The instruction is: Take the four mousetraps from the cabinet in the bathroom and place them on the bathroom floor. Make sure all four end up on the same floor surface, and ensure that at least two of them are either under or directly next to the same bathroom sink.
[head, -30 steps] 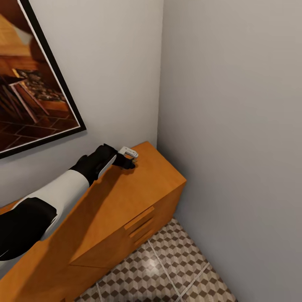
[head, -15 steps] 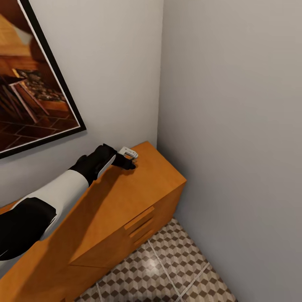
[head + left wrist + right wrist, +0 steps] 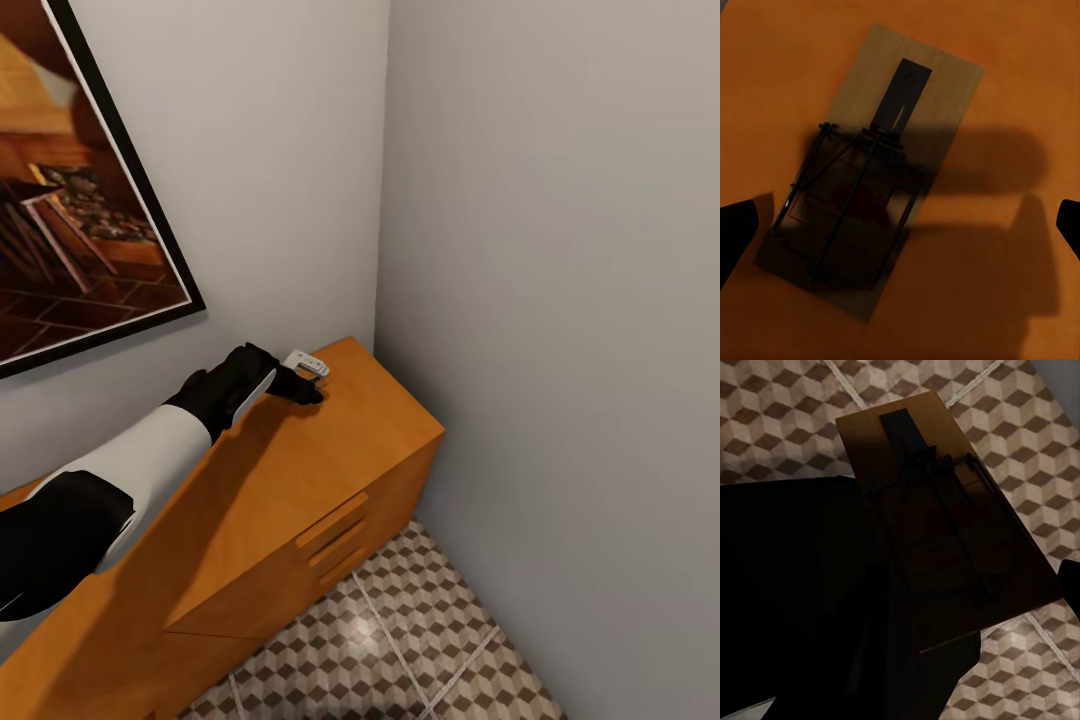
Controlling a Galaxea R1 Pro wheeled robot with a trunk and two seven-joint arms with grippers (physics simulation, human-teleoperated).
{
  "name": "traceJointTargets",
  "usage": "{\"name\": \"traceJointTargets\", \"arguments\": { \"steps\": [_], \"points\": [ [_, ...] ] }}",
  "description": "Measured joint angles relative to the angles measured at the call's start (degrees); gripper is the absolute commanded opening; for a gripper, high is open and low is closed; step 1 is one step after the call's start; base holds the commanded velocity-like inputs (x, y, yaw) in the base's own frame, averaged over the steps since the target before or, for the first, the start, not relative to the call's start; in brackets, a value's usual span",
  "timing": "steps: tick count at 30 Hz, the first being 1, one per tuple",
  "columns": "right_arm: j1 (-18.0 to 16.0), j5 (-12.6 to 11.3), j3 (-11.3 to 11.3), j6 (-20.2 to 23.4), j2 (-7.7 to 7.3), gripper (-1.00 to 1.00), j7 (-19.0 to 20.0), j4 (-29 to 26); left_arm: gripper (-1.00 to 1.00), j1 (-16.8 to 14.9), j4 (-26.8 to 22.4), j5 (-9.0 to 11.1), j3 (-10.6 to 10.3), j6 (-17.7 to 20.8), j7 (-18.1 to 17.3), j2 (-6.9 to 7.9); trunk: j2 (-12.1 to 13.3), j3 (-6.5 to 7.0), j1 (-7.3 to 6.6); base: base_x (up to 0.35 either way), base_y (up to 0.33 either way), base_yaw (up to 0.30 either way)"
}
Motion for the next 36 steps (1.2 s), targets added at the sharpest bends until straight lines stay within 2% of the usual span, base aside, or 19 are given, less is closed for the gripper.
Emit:
{"name": "traceJointTargets", "arguments": {
  "steps": [14,23,36],
  "points": [
    [0.0,0.0,0.1,0.1,0.08,-1.0,0.0,0.0,1.0,0.0,0.0,-0.3,0.1,-0.1,0.0,0.28,0.0,-0.81,-0.01,0.0,0.0,0.0],
    [0.0,0.0,0.0,0.1,0.08,-1.0,0.0,0.0,1.0,-0.1,-0.5,0.2,0.1,0.1,0.1,0.42,0.0,-1.52,-0.03,0.0,0.0,0.0],
    [0.0,0.0,0.1,0.1,0.09,-1.0,0.0,0.0,1.0,-0.1,-0.7,0.1,0.1,0.1,0.1,0.43,-0.1,-1.61,-0.03,0.0,0.0,0.0]
  ]
}}
